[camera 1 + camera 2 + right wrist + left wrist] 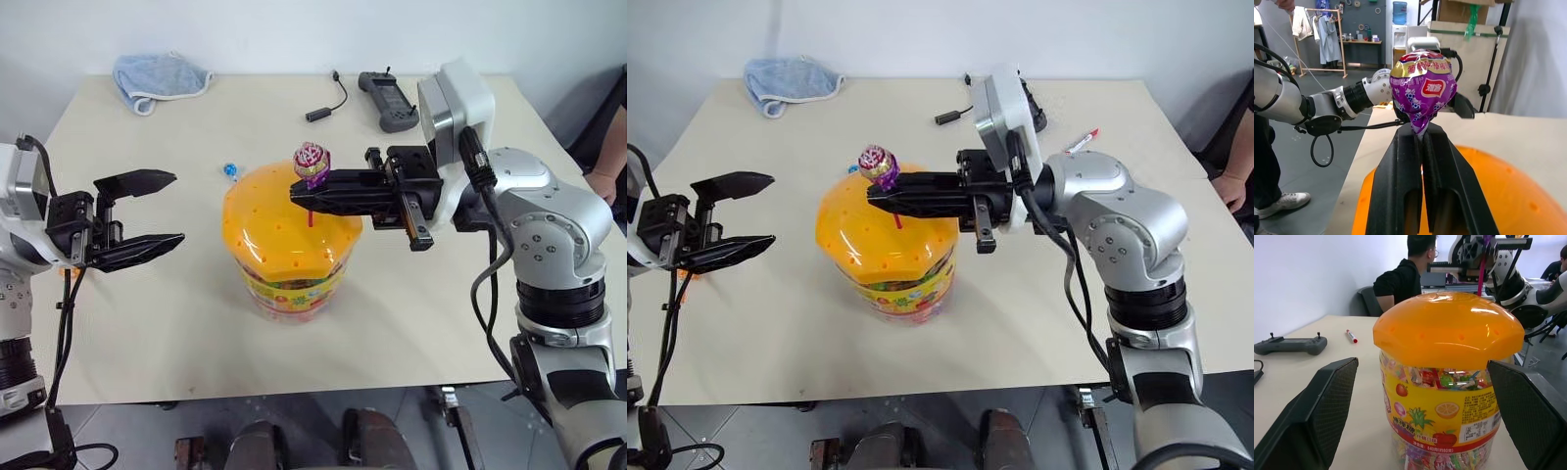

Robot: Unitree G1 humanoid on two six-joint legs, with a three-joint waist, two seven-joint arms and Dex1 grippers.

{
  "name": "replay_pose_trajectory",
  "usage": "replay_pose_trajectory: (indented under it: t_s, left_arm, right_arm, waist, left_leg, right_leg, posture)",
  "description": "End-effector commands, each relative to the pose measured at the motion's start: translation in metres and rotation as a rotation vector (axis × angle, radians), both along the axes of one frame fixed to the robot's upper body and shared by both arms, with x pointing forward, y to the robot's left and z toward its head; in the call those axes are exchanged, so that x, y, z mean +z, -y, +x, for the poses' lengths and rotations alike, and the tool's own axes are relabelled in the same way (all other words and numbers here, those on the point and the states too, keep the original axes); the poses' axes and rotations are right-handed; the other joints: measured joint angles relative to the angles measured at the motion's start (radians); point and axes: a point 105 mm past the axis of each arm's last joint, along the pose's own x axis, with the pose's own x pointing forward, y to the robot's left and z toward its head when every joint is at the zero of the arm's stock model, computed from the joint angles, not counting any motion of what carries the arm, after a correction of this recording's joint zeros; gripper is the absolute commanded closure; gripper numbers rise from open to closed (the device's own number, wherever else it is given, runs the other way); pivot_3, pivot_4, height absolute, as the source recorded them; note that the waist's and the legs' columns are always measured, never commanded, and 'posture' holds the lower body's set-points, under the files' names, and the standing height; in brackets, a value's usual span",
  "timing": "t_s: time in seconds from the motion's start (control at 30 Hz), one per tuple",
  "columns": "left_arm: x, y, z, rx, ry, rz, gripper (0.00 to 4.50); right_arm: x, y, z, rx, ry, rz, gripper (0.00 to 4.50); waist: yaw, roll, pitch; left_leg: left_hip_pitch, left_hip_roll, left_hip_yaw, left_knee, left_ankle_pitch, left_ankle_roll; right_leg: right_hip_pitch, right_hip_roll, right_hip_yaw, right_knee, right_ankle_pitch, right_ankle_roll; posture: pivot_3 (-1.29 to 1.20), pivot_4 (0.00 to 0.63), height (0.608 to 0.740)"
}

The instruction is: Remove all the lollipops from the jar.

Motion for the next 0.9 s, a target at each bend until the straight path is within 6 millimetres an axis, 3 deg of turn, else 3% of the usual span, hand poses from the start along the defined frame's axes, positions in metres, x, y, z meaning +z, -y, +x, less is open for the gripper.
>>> replay_pose_trajectory:
  t_s: [0.03,0.2,0.3,0.37,0.4,0.5,0.57,0.67,0.77,0.9]
  left_arm:
    - [0.009,0.004,-0.005,-0.047,0.042,-0.007,0.00]
    - [0.011,0.005,-0.003,-0.060,0.041,-0.006,0.00]
    - [0.014,0.003,-0.003,-0.066,0.043,0.000,0.00]
    - [0.015,0.002,-0.003,-0.068,0.043,0.001,0.00]
    - [0.015,0.000,-0.003,-0.065,0.040,0.006,0.00]
    - [0.013,-0.004,-0.003,-0.054,0.031,0.019,0.00]
    - [0.012,-0.004,-0.004,-0.055,0.027,0.016,0.00]
    - [0.010,-0.004,-0.005,-0.055,0.021,0.013,0.00]
    - [0.009,-0.005,-0.005,-0.048,0.014,0.013,0.00]
    - [0.008,-0.009,-0.009,-0.029,0.013,0.017,0.00]
  right_arm:
    - [0.040,0.016,0.002,-0.051,0.072,0.108,4.48]
    - [0.067,0.034,0.013,-0.143,0.093,0.174,4.48]
    - [0.091,0.065,0.036,-0.368,0.106,0.214,4.48]
    - [0.096,0.076,0.044,-0.448,0.098,0.211,4.48]
    - [0.091,0.094,0.056,-0.561,0.070,0.141,4.48]
    - [0.056,0.152,0.078,-0.866,-0.073,-0.108,4.48]
    - [0.035,0.177,0.084,-0.979,-0.148,-0.171,4.48]
    - [-0.014,0.219,0.093,-1.156,-0.290,-0.315,4.48]
    - [-0.064,0.250,0.096,-1.266,-0.449,-0.405,4.48]
    - [-0.115,0.266,0.100,-1.341,-0.573,-0.465,4.48]
  waist:
    - [0.001,0.000,0.000]
    - [0.000,0.000,0.000]
    - [0.001,0.000,0.000]
    - [0.002,0.000,0.000]
    - [0.002,0.000,0.000]
    - [0.007,0.000,0.000]
    - [0.005,0.000,0.000]
    - [-0.001,0.000,0.000]
    - [-0.003,0.001,0.000]
    - [-0.001,0.001,0.001]
  left_leg:
    - [0.000,0.000,0.000,0.000,0.000,0.000]
    - [0.000,0.000,0.000,0.000,0.000,0.000]
    - [0.000,0.000,0.001,-0.001,0.000,0.000]
    - [0.000,0.000,0.001,-0.001,0.000,0.000]
    - [0.000,0.000,0.001,-0.001,0.000,0.000]
    - [0.000,0.000,0.000,-0.002,0.000,0.000]
    - [-0.001,0.000,0.001,-0.002,0.000,0.001]
    - [-0.001,0.000,0.003,-0.002,0.000,0.001]
    - [-0.001,0.001,0.004,-0.003,0.000,0.000]
    - [-0.001,0.001,0.005,-0.002,0.000,0.001]
  right_leg:
    - [0.000,0.000,0.000,0.000,0.000,0.000]
    - [0.000,0.000,0.000,0.000,0.000,0.000]
    - [0.000,0.000,0.000,0.000,0.000,0.000]
    - [0.000,0.000,0.000,0.000,0.000,0.000]
    - [0.000,0.000,0.000,0.000,0.000,0.000]
    - [0.000,-0.001,0.000,-0.001,0.000,0.000]
    - [0.000,-0.001,0.000,-0.002,0.000,0.000]
    - [-0.001,-0.001,0.001,-0.003,0.000,0.000]
    - [-0.001,0.000,0.001,-0.003,0.000,0.000]
    - [-0.002,0.000,0.002,-0.003,0.000,0.000]
  posture:
    - [0.00,0.150,0.740]
    - [0.00,0.150,0.740]
    - [0.00,0.150,0.740]
    - [0.00,0.150,0.740]
    - [0.00,0.150,0.740]
    - [0.00,0.150,0.740]
    - [0.00,0.150,0.740]
    - [0.00,0.150,0.740]
    - [0.00,0.150,0.740]
    - [0.00,0.150,0.740]
